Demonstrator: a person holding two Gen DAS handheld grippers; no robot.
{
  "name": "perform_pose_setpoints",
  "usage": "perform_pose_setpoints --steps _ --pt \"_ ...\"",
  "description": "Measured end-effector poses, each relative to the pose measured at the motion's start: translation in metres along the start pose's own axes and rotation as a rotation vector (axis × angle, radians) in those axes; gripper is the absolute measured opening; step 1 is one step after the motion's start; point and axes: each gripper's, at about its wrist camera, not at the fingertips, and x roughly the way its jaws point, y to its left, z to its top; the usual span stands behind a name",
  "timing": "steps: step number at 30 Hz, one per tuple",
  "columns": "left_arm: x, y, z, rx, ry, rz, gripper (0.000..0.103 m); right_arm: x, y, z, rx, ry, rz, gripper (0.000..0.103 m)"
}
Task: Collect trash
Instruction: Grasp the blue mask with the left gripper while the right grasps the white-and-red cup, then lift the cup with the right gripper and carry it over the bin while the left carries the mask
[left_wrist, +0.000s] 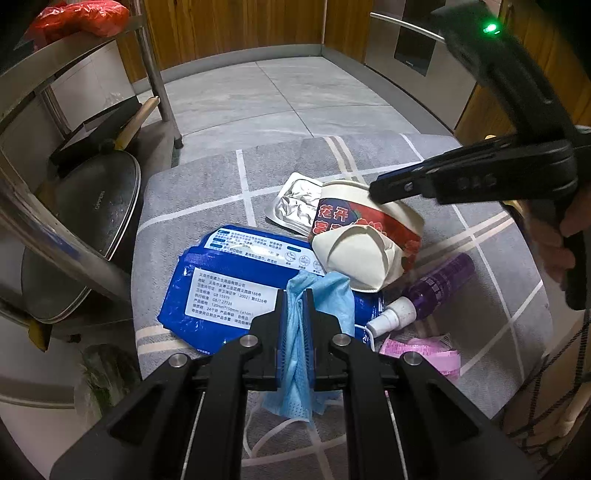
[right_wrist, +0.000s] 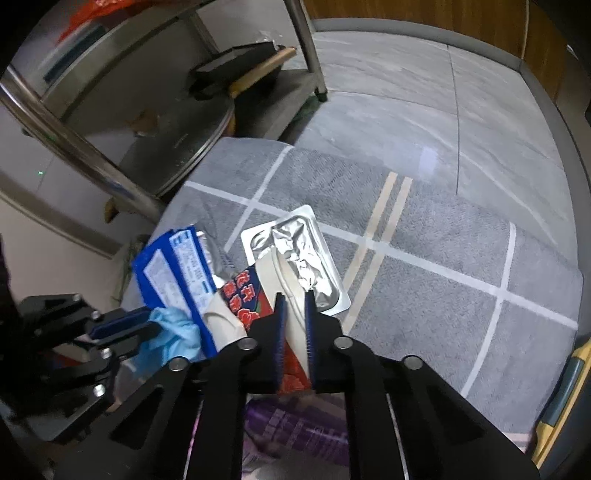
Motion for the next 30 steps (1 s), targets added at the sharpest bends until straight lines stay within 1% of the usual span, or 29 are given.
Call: perform_pose_setpoints --steps 4,8,11,14,16,18,22,25,30 --pt "0.000 -0.003 0.002 0.001 -0.002 0.007 0.008 -0.011 0.001 -0.005 -0.015 0.009 0.044 0.005" --pt "0.001 -0.003 0.003 0.000 -0.003 0.012 0.008 -0.026 0.010 -0.010 -0.051 0.031 0.124 0.005" --pt "0.002 -0.003 0.004 -0.004 0.001 0.012 0.008 -0.026 0.020 -0.013 -0.087 0.053 0.144 0.005" --pt "0.002 -0.005 0.005 0.000 0.002 0.013 0.008 -0.020 0.028 -0.017 -0.118 0.084 0.126 0.006" --pt "0.001 -0.005 0.005 0.002 0.001 0.015 0.008 -0.015 0.031 -0.020 -0.137 0.099 0.093 0.005" --pt "0.000 -0.006 0.006 0.006 -0.003 0.017 0.008 -0.018 0.031 -0.020 -0.134 0.086 0.084 0.005" --pt "-0.005 -0.008 0.008 0.011 -0.019 0.017 0.008 -0.033 0.024 -0.018 -0.108 0.033 0.083 0.004" --pt "-0.011 -0.009 0.012 0.003 -0.037 0.020 0.008 -0.047 0.015 -0.023 -0.087 0.003 0.049 0.004" --pt "-0.027 -0.018 0.022 -0.005 -0.085 0.025 0.008 -0.061 0.001 -0.029 -0.062 -0.019 -0.014 0.004"
